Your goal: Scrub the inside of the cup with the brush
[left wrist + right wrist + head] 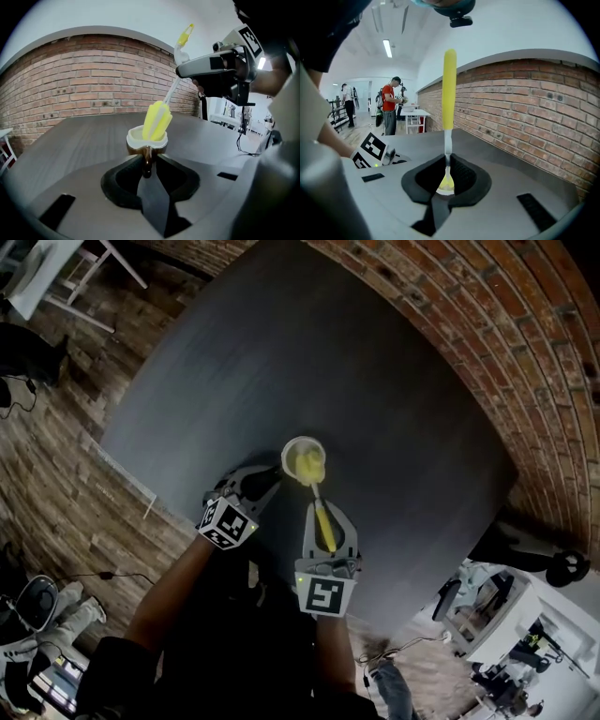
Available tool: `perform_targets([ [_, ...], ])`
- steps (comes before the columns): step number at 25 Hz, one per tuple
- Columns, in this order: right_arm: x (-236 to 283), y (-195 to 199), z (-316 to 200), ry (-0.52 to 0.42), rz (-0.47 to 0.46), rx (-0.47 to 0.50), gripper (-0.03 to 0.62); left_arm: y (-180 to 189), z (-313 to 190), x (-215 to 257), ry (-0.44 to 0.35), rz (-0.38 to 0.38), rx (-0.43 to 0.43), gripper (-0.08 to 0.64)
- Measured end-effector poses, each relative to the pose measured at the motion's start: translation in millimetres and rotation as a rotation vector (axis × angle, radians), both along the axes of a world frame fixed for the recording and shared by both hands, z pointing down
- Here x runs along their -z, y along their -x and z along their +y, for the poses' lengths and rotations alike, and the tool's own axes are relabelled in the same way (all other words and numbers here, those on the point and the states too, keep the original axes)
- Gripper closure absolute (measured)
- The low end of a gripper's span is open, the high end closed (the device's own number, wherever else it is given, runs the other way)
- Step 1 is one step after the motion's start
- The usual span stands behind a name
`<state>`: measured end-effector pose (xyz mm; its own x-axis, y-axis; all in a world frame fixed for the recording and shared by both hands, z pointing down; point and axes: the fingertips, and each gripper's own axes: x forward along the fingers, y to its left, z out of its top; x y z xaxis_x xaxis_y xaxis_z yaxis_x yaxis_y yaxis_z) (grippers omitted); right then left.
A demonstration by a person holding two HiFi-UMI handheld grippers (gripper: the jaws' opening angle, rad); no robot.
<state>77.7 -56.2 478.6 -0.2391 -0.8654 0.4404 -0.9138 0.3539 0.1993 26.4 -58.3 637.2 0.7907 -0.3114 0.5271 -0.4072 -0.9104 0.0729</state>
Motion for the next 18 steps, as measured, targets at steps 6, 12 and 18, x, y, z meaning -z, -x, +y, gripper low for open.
perform_targets([
  [6, 29.4, -10.4, 9.6, -0.041, -0.229, -0.109, 0.543, 10.2, 7.4, 25.7, 0.007, 0.015, 0.044, 0.476],
  [12, 55.9, -31.9, 37.3, -0.03, -0.292, -0.147, 0.543, 8.6, 11.2, 98.8, -0.079, 0.119, 0.101, 0.477],
  [18, 113.1, -52.4, 107.0, -0.07, -0.327, -0.186, 0.543, 8.2, 67.5, 192.2, -0.127, 0.248, 0.154, 0.479],
])
